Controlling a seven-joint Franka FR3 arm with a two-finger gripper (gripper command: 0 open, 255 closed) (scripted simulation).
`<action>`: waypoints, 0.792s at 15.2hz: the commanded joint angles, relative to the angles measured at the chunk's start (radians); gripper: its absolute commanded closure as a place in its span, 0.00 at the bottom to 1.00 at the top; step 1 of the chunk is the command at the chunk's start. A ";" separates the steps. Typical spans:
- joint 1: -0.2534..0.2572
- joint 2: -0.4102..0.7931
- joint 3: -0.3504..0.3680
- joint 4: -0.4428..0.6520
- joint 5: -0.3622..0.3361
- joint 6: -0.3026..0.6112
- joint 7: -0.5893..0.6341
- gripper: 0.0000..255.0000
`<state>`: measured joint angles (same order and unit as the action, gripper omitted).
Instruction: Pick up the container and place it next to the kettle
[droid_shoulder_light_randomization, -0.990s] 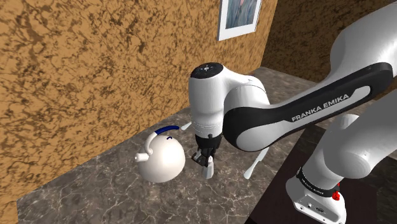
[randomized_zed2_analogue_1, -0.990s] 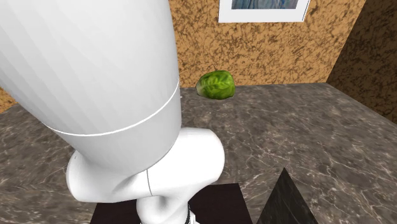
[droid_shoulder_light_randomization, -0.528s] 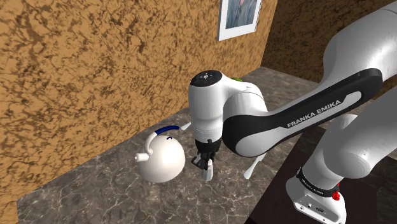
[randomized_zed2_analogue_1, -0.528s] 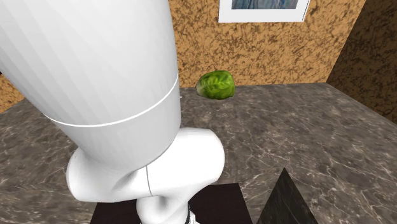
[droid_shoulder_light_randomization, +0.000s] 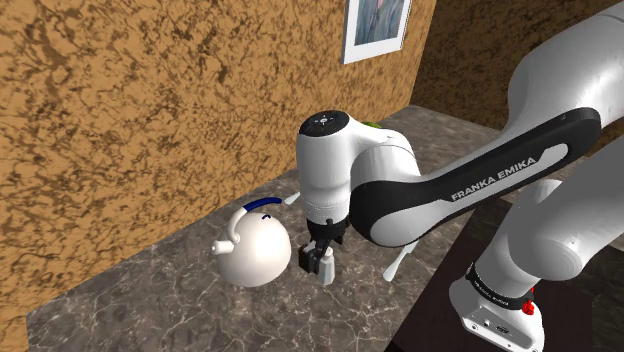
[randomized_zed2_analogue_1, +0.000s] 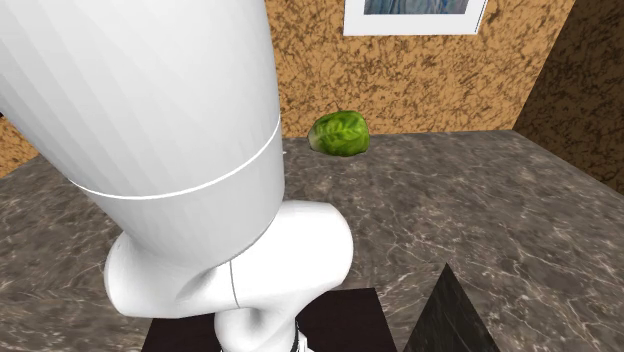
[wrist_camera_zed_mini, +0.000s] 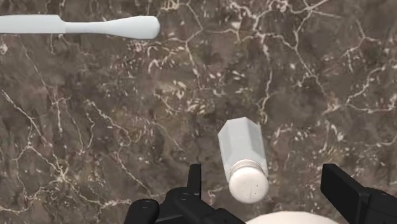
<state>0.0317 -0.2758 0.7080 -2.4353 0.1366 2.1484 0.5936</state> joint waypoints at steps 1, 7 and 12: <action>0.000 0.000 0.000 0.000 0.000 0.000 0.000 0.00; 0.011 -0.060 -0.030 0.087 0.021 -0.139 -0.022 0.00; 0.011 -0.059 -0.030 0.087 0.021 -0.139 -0.022 0.00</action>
<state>0.0426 -0.3352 0.6783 -2.3480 0.1572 2.0092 0.5720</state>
